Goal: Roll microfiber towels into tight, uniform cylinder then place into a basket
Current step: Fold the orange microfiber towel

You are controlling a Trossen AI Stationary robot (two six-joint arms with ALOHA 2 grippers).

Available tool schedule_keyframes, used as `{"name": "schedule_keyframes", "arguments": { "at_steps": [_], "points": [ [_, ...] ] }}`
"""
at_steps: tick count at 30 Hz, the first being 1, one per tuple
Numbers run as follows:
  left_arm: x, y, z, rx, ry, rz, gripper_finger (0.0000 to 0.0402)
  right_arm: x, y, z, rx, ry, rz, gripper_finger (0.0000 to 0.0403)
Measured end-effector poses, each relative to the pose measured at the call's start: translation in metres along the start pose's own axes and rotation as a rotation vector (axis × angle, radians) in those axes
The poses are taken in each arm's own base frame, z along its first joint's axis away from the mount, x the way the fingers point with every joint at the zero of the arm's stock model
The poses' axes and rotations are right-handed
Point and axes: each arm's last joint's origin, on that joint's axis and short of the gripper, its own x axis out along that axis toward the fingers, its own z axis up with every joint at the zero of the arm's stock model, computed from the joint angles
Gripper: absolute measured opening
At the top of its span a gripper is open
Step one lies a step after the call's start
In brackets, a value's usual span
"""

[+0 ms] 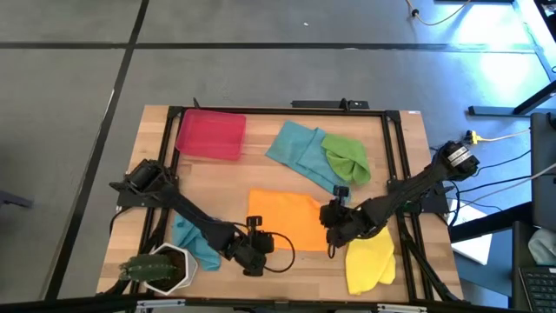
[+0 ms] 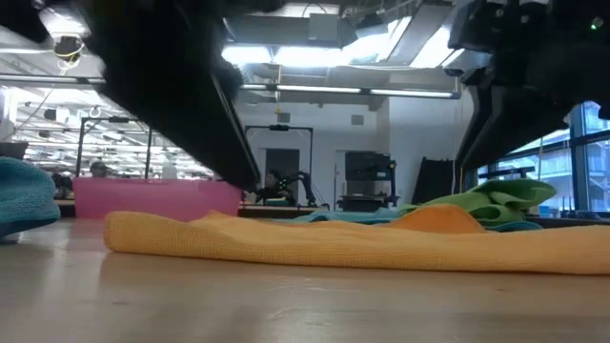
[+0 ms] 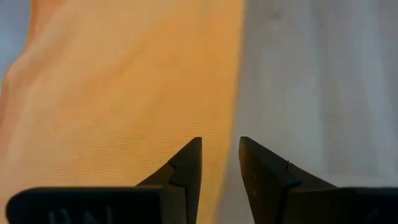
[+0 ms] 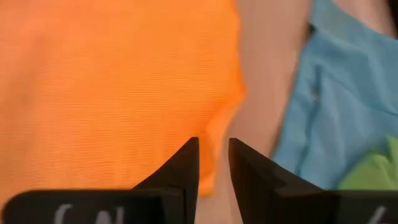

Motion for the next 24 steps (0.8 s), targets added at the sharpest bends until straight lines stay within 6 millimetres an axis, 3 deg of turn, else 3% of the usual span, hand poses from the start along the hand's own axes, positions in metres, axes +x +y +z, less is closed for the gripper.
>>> {"name": "schedule_keyframes", "arguments": {
  "at_steps": [7, 14, 19, 24],
  "points": [
    [-0.004, -0.008, -0.005, -0.045, 0.041, -0.069, 0.0098, 0.02, -0.009, 0.015, -0.011, 0.001, 0.131, 0.0031],
    [-0.003, -0.004, -0.013, -0.07, 0.142, -0.063, 0.0091, 0.045, -0.027, 0.026, -0.026, 0.013, 0.2, 0.0006],
    [0.0, 0.005, -0.025, -0.1, 0.244, -0.024, 0.0073, 0.062, -0.039, 0.017, -0.025, 0.135, 0.152, 0.0011],
    [0.01, 0.024, -0.036, -0.153, 0.319, 0.036, 0.0067, 0.065, -0.039, 0.006, -0.005, 0.251, 0.126, 0.0006]
  ]
}}
